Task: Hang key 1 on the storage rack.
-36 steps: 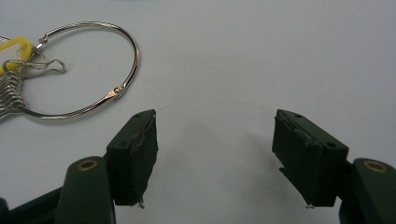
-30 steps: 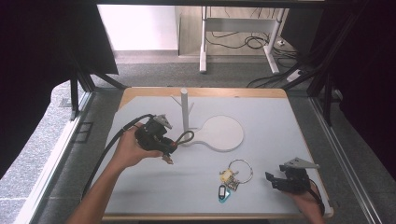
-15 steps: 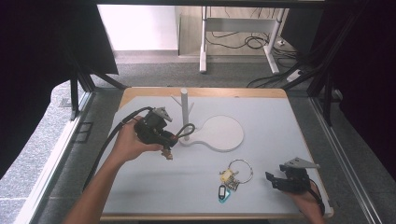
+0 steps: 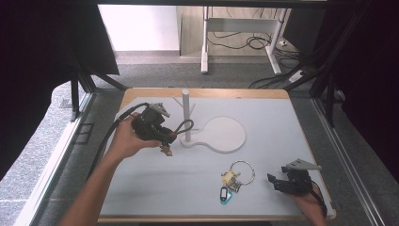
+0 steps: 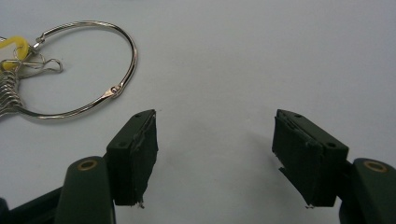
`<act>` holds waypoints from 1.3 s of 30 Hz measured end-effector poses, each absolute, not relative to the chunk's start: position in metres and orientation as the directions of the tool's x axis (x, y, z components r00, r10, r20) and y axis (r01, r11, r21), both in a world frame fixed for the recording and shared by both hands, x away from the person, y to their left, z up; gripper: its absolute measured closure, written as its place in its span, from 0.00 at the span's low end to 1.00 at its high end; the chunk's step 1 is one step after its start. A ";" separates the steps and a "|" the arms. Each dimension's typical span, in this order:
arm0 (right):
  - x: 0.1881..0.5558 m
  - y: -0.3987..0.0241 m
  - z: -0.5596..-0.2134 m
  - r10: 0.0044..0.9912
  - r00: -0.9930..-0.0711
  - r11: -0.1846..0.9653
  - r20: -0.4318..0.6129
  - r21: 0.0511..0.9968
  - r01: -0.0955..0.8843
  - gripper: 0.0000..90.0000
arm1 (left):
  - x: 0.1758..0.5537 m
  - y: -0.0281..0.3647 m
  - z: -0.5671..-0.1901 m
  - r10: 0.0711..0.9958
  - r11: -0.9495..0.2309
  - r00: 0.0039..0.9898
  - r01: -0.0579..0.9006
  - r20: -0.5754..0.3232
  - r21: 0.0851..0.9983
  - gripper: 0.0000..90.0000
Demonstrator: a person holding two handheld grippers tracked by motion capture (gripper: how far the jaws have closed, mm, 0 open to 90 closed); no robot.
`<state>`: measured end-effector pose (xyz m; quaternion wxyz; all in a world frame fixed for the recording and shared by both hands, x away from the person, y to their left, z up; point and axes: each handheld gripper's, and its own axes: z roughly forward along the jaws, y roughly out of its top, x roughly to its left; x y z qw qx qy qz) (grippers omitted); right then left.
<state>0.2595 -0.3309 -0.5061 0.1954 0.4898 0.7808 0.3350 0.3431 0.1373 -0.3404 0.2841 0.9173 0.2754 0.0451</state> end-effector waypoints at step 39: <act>0.260 -0.330 -0.508 0.894 -0.448 0.307 0.017 0.707 0.638 0.35 | 0.374 0.168 -0.323 0.601 -0.630 0.793 0.546 -0.099 0.552 0.74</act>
